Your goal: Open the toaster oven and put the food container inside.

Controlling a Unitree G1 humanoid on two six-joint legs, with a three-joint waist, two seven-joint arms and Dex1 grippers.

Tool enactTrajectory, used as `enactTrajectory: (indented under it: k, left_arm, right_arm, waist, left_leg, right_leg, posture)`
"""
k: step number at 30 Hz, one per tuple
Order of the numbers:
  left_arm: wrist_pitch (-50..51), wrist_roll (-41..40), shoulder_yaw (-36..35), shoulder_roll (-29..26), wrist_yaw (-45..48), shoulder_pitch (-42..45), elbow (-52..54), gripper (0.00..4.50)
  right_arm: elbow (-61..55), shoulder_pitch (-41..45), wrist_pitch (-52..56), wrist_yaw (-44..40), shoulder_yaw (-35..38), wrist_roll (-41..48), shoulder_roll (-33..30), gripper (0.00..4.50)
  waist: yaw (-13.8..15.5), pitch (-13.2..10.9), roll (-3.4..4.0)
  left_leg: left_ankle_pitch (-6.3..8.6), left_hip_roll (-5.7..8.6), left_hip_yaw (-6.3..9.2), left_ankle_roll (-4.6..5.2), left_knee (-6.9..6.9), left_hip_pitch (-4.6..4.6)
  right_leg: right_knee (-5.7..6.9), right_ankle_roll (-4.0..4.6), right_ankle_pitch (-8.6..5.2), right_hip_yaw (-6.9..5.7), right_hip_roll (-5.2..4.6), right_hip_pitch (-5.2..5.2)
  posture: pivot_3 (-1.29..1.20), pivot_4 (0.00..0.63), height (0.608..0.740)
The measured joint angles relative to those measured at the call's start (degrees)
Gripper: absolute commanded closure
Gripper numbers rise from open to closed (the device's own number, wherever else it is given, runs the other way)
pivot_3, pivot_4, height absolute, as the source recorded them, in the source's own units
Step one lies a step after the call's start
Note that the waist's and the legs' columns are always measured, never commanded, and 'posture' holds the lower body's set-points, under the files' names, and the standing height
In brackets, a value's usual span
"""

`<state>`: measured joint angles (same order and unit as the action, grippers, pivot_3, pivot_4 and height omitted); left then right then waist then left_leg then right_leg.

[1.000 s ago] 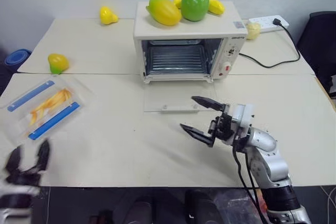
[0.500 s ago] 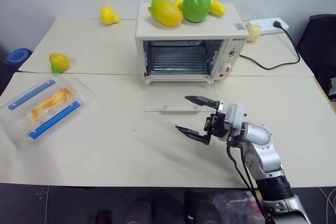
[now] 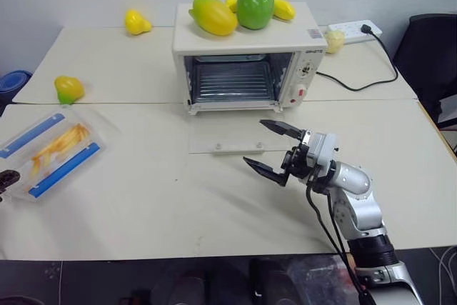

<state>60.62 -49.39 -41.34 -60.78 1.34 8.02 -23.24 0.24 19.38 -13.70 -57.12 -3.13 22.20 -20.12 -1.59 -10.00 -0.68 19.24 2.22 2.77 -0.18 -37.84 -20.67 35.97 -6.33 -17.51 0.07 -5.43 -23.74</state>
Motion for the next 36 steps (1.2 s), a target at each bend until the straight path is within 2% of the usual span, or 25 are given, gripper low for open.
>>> enactTrajectory:
  k: [5,8,11,16,20,24,30,36]
  left_arm:
    - [0.26,2.64,0.16,2.03,2.07,2.47,0.28,3.77]
    - [-0.91,3.37,-0.25,5.08,3.16,3.07,3.90,4.29]
    - [0.45,1.75,0.06,9.78,4.13,5.29,11.02,4.29]
    - [6.09,-0.22,4.88,10.19,6.04,10.37,21.51,4.29]
    - [11.69,-0.59,10.59,13.01,4.54,19.92,24.74,4.29]
    - [15.56,0.34,18.72,21.02,2.42,30.75,24.69,4.29]
    - [16.18,5.63,29.56,30.38,1.82,39.74,21.06,4.29]
    - [11.46,12.47,33.00,35.09,2.03,43.06,15.97,4.29]
  right_arm:
    - [0.54,0.08,-0.11,0.07,0.80,-0.34,-0.90,0.00]
    - [0.58,-0.07,-0.07,0.31,1.21,-0.50,-1.51,0.00]
    - [0.55,-1.07,0.00,0.37,1.28,-0.72,-2.30,0.00]
    - [0.10,-4.74,0.08,1.65,2.49,-0.82,-4.22,0.00]
    - [-1.04,-7.85,0.14,3.05,4.46,-0.83,-6.22,0.00]
    - [-2.77,-10.19,0.35,5.06,6.02,-1.25,-6.95,0.00]
    - [-6.51,-14.24,1.44,7.70,6.77,-1.71,-7.47,0.00]
    - [-9.94,-16.79,2.54,10.62,7.33,-2.09,-7.46,0.00]
  waist:
    - [0.04,0.01,-0.01]
    - [0.12,0.00,0.00]
    - [0.53,0.01,-0.11]
    - [0.52,-0.01,-0.10]
    - [0.78,-0.03,-0.08]
    - [1.48,-0.03,-0.08]
    - [1.33,-0.03,-0.08]
    - [1.55,-0.03,-0.07]
  left_leg:
    - [0.00,-0.01,0.01,0.00,0.00,0.00]
    - [-0.01,-0.01,0.00,-0.01,0.00,0.01]
    - [-0.01,-0.01,0.05,0.00,-0.09,-0.05]
    - [0.00,0.01,0.03,0.00,-0.10,-0.07]
    - [-0.02,0.03,0.03,-0.01,-0.13,-0.06]
    - [-0.03,0.06,-0.01,-0.02,-0.23,-0.06]
    - [-0.05,0.03,-0.09,-0.05,-0.20,-0.08]
    - [-0.08,0.12,-0.09,-0.08,-0.24,0.00]
  right_leg:
    - [0.01,0.00,0.00,0.00,-0.01,0.00]
    - [0.01,0.00,0.00,0.01,-0.02,0.01]
    - [0.00,-0.01,0.01,-0.03,-0.02,0.03]
    - [0.02,-0.03,0.02,0.00,-0.02,0.03]
    - [0.01,-0.04,0.02,0.00,-0.01,0.03]
    - [0.04,-0.10,0.05,0.00,0.01,0.03]
    - [0.08,-0.12,0.06,-0.01,0.11,-0.01]
    - [0.04,-0.17,0.09,-0.08,0.17,-0.10]
  posture:
    - [0.00,0.150,0.740]
    - [0.00,0.150,0.740]
    - [0.00,0.150,0.740]
    - [0.00,0.150,0.740]
    - [0.00,0.150,0.740]
    - [0.00,0.150,0.740]
    - [0.00,0.150,0.740]
    - [0.00,0.150,0.740]
